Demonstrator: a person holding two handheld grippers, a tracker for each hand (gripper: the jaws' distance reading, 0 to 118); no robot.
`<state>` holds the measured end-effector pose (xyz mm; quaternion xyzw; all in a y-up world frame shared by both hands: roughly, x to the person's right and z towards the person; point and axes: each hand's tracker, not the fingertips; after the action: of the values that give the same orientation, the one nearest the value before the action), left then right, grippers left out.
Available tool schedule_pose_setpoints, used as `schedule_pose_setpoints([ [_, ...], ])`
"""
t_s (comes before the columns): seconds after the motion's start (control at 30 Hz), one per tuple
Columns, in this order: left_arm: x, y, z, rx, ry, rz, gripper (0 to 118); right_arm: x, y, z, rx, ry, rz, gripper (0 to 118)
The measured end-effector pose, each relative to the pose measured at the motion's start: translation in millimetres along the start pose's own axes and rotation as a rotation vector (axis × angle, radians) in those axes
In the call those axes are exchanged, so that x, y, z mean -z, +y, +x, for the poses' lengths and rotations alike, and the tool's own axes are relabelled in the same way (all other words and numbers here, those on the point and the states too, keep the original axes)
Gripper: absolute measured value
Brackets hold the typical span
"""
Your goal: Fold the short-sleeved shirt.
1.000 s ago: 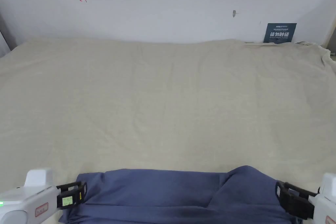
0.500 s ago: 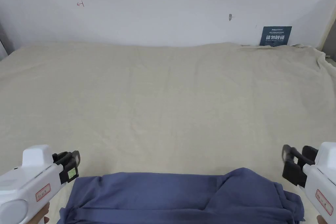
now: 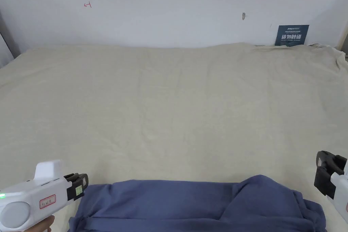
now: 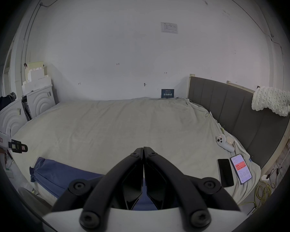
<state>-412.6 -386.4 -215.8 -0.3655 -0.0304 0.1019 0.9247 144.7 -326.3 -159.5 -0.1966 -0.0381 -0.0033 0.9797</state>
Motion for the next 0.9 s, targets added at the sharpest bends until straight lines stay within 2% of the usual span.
schedule_pose_setpoints([
  [0.27,25.6,-1.7,-48.5,-0.115,-0.129,-0.196,0,1.8,3.1,-15.2,-0.020,0.010,-0.024,0],
  [0.3,28.2,-1.9,-52.6,-0.119,-0.125,-0.189,4,3.2,3.4,-16.1,-0.022,0.010,-0.027,0],
  [0.37,37.7,-2.4,-63.5,-0.132,-0.123,-0.208,29,5.1,4.0,-17.9,-0.021,0.011,-0.033,0],
  [0.4,44.1,-3.5,-70.1,-0.144,-0.132,-0.223,50,6.1,4.4,-19.1,-0.020,0.012,-0.035,0],
  [0.43,48.7,-4.3,-72.3,-0.161,-0.144,-0.248,76,7.2,4.5,-19.5,-0.021,0.011,-0.038,0],
  [0.47,52.4,-5.0,-73.5,-0.167,-0.145,-0.263,87,8.1,4.7,-20.2,-0.021,0.010,-0.040,0],
  [0.5,54.3,-6.7,-71.1,-0.165,-0.154,-0.270,92,9.0,4.8,-21.0,-0.022,0.010,-0.042,0],
  [0.67,73.7,-15.9,-72.7,-0.185,-0.195,-0.322,92,11.8,3.7,-23.6,-0.021,0.006,-0.056,0],
  [0.83,83.5,-21.0,-67.2,-0.170,-0.197,-0.344,85,13.5,0.5,-23.0,-0.037,-0.007,-0.071,0],
  [0.9,86.9,-19.4,-71.6,-0.134,-0.197,-0.333,76,15.2,-0.5,-22.5,-0.038,-0.008,-0.078,0],
])
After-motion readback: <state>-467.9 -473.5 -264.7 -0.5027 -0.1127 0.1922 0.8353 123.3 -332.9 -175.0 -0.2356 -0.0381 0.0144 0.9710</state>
